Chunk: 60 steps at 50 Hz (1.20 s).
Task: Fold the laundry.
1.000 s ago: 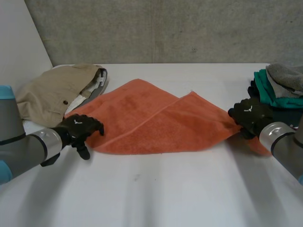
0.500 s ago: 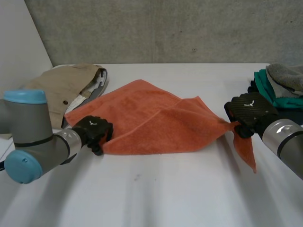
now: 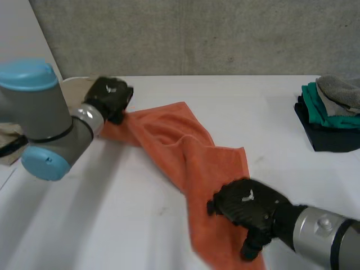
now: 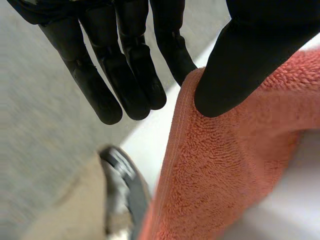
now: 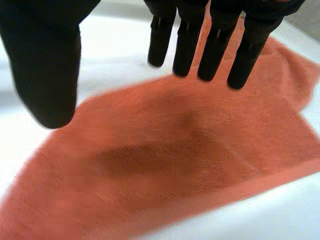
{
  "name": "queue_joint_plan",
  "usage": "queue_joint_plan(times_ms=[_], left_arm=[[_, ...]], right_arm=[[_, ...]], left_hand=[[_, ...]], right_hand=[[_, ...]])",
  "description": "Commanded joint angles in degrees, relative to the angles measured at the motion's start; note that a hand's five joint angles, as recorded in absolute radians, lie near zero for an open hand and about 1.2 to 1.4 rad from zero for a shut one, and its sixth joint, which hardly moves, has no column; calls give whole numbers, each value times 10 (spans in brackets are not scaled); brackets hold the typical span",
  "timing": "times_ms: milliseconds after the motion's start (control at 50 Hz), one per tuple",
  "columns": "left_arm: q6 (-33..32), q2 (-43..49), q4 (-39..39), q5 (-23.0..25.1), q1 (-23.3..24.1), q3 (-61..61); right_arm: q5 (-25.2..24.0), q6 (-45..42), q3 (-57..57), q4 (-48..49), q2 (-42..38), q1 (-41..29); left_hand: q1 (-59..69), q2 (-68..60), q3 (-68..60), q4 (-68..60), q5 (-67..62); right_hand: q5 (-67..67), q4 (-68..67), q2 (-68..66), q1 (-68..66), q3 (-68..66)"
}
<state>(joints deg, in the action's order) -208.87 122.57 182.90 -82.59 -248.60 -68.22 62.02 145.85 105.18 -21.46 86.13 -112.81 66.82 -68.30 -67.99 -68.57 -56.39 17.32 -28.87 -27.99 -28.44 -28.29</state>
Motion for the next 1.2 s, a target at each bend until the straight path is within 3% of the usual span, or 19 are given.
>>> queue_joint_plan(times_ms=[20, 120, 260, 420, 580, 600, 620, 640, 760, 860, 1020, 1100, 1200], left_arm=[[3, -44, -15, -6, 19, 27], [4, -88, -18, 4, 26, 9], [6, -165, -10, 39, 31, -46], [13, -228, 24, 55, 39, -96], [13, -230, 38, 57, 32, -109], [13, -229, 39, 55, 30, -109], [13, -229, 40, 55, 29, -109], [14, -228, 41, 55, 29, -107], [13, -200, 49, 54, 21, -90], [10, -153, 54, 33, 22, -10], [15, -122, 51, -57, 51, 124], [17, -120, 35, -74, 72, 138], [21, -117, 19, -56, 94, 93]], right_arm=[[74, 52, -120, 85, -30, 48], [85, 79, -209, 92, -88, 45], [98, 143, -362, 81, -231, -2], [101, 241, -532, 30, -408, -64], [129, 290, -648, 35, -527, -94], [134, 292, -657, 35, -536, -95], [147, 295, -675, 35, -548, -96], [154, 297, -683, 35, -552, -95], [231, 284, -724, 69, -512, -77], [267, 209, -710, 190, -409, -60], [264, 153, -596, 382, -256, -38], [253, 133, -519, 380, -203, -30], [235, 99, -413, 339, -157, -20]], left_hand=[[132, -117, -120, -114, -136], [132, -117, -120, -114, -136], [132, -117, -120, -114, -136], [132, -117, -120, -114, -136], [132, -117, -120, -114, -136], [132, -117, -120, -114, -136], [132, -117, -120, -114, -136], [132, -117, -120, -114, -136], [132, -117, -120, -114, -136], [132, -117, -120, -114, -136], [132, -117, -120, -114, -136], [132, -117, -120, -114, -136], [132, -117, -120, -114, -136]], right_hand=[[-111, 126, 118, 122, 121], [-163, 179, 170, 174, 173], [-145, 160, 151, 156, 154], [-37, 52, 44, 48, 47], [101, -85, -94, -90, -91], [139, -124, -133, -128, -130], [374, -359, -368, -363, -365], [522, -506, -515, -511, -512], [527, -511, -520, -516, -517], [527, -511, -520, -516, -517], [527, -511, -520, -516, -517], [527, -511, -520, -516, -517], [527, -511, -520, -516, -517]])
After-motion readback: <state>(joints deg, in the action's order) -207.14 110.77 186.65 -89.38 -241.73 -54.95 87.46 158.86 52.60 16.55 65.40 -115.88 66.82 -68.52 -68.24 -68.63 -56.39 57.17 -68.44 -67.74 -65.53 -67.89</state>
